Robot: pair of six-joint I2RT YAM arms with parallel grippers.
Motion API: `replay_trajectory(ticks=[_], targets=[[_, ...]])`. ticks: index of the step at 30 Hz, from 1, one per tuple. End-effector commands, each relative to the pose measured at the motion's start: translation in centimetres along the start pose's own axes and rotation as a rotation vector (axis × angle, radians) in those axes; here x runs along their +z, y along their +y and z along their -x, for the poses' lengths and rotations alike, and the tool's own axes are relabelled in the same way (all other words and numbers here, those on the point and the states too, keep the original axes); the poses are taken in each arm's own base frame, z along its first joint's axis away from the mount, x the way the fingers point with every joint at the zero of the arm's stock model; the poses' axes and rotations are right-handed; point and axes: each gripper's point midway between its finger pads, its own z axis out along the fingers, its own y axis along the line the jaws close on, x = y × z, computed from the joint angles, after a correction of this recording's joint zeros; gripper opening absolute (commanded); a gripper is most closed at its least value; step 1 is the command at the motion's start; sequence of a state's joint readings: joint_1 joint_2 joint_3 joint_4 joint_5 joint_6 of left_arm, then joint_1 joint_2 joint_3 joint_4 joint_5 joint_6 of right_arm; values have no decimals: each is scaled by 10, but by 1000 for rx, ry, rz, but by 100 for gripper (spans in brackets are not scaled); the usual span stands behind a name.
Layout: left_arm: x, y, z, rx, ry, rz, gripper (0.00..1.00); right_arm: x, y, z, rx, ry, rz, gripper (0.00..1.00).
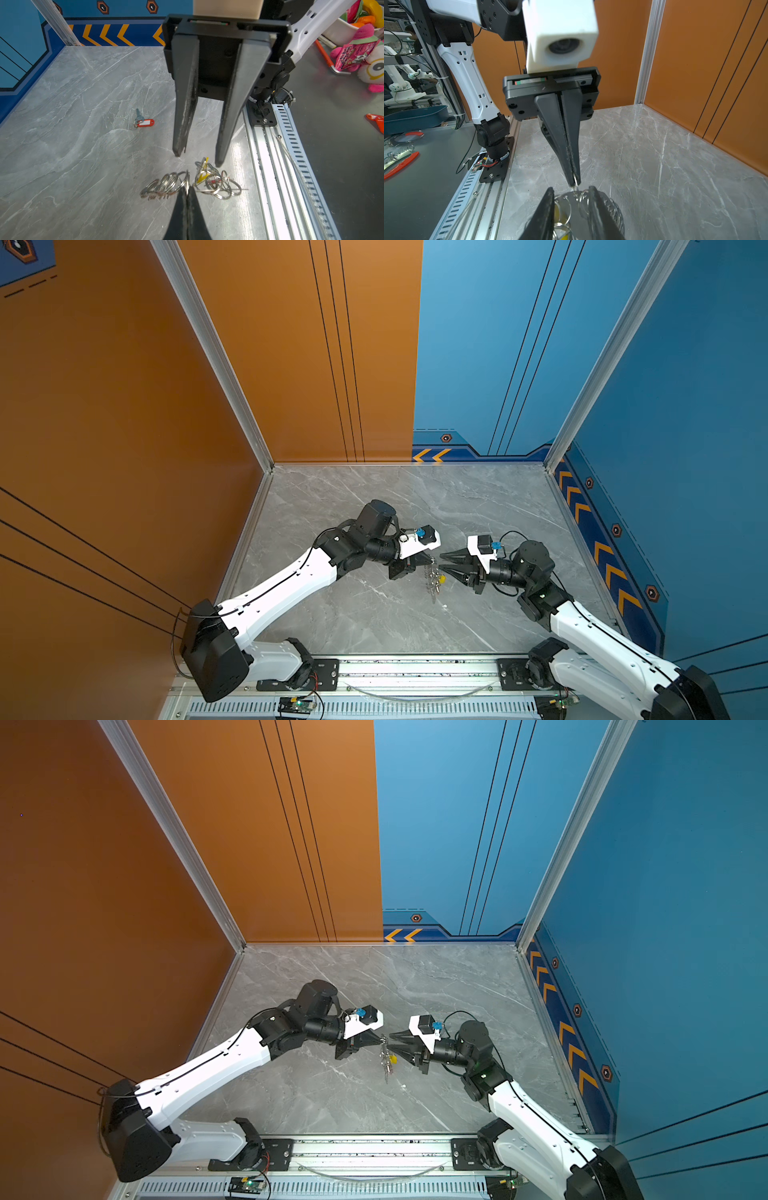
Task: Put the keys on the keyring
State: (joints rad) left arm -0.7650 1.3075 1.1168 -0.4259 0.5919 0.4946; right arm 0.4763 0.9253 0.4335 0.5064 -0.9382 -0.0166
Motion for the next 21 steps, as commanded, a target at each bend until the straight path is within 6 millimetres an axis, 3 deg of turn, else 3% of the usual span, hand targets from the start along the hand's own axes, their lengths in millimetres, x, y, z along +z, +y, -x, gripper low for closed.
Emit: replay_trajectory(ticks=[1,21], targets=[[-3,-6,-3,48,60,4,0,3,8,3,18,30,81,29],[-3,-12,4,49,44,-29,0,18,8,-15,69,85,125,21]])
